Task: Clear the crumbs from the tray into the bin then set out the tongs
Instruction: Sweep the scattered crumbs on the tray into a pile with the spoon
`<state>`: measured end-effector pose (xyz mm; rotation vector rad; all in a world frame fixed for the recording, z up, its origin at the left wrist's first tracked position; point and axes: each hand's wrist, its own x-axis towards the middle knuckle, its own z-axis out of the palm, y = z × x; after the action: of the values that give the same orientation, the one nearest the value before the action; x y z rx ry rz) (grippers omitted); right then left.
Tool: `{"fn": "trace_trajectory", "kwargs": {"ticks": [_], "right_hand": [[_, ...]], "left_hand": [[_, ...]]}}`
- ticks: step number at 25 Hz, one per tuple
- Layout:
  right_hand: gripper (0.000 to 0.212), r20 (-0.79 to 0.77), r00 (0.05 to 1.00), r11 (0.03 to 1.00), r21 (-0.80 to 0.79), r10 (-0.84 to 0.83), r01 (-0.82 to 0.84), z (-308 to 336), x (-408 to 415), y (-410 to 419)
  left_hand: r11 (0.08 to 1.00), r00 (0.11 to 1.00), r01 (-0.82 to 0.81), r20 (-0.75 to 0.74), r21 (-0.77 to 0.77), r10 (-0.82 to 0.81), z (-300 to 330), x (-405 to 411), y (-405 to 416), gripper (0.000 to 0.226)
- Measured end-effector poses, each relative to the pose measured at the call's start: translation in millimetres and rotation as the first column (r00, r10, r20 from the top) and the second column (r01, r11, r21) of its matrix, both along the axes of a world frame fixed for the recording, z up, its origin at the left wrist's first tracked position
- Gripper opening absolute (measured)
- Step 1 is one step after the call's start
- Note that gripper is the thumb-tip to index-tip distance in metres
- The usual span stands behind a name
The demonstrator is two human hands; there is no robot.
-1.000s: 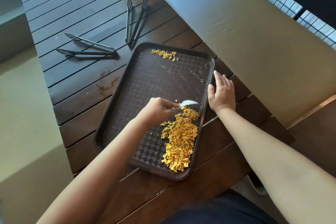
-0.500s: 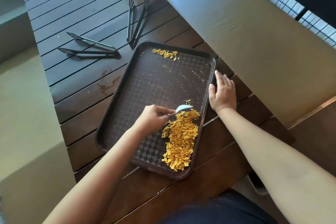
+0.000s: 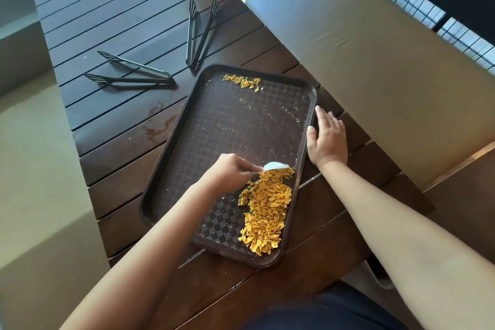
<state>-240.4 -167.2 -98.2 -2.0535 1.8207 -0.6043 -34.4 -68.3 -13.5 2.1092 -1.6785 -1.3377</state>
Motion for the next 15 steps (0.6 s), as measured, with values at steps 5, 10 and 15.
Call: {"fn": "trace_trajectory", "kwargs": {"ticks": [5, 10, 15], "right_hand": [[0.060, -0.007, 1.000, 1.000, -0.001, 0.007, -0.007, -0.3, -0.4, 0.7], [0.060, -0.007, 1.000, 1.000, -0.006, 0.009, -0.009, 0.0, -0.4, 0.3], [0.059, 0.000, 1.000, 1.000, -0.010, 0.003, -0.003, -0.5, 0.2, 0.3]], "left_hand": [[0.974, 0.982, -0.189, -0.040, -0.124, 0.185, -1.7, -6.8, -12.5, 0.025], [0.986, 0.995, -0.033, 0.092, -0.164, 0.048, -3.1, -22.5, -31.5, 0.027], [0.988, 0.980, 0.149, 0.136, -0.041, -0.142, 1.4, -9.2, -15.4, 0.026]]}}
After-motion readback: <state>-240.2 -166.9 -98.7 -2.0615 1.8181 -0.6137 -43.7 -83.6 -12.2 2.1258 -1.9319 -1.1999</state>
